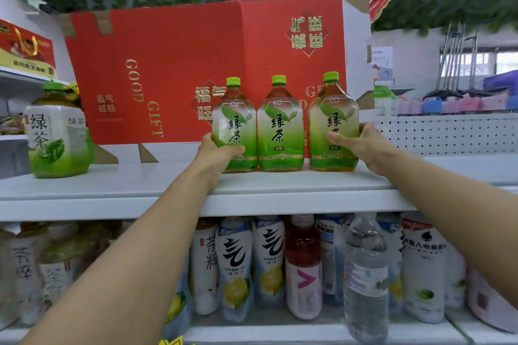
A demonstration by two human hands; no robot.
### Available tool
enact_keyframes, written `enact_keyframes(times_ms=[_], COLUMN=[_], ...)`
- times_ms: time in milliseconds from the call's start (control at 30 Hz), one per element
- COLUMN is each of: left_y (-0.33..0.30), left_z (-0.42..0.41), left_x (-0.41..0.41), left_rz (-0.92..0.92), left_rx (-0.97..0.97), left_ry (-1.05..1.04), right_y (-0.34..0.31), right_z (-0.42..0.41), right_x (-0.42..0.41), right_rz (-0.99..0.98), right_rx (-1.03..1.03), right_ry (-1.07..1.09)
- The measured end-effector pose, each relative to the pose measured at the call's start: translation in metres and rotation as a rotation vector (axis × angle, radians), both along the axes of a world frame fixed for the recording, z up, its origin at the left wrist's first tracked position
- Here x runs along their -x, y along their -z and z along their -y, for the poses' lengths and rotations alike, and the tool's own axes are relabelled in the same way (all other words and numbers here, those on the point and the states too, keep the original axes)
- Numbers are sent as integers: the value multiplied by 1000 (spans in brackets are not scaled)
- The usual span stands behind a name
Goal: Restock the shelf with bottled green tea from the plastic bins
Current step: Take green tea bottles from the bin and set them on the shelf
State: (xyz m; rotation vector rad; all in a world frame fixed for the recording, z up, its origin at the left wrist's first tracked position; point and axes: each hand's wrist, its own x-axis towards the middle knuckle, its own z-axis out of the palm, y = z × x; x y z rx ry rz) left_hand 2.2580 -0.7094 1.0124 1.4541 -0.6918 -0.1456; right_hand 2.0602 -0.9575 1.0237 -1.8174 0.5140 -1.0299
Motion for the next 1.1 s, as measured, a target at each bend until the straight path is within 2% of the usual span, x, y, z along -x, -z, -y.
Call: enact_keyframes(times_ms=[200, 433, 533, 667, 733, 833, 1100], left_y=[0, 1, -1, 1, 1, 5, 79], left_z=[0, -1, 0, -1, -7, -25, -82], left_x=[3, 5, 8, 20, 32, 52, 155], left_rz=[16, 25, 72, 234, 347, 487, 740], left_rx=[7, -26, -81, -239, -346, -482, -279], left_ry=[-5, -31, -81, -234, -299, -292, -158], right_y=[-2, 3, 2, 6, 9, 14, 85], right_z=[-26, -18, -32, -54, -72, -106, -167], right_x=[-1, -8, -4, 7, 20, 54, 153], right_rz=[-9, -134, -250, -440, -461, -448, -307], right_rx=[19, 140, 180, 256, 317, 480, 804], right_ry=[-37, 53, 121, 248, 238, 243, 433])
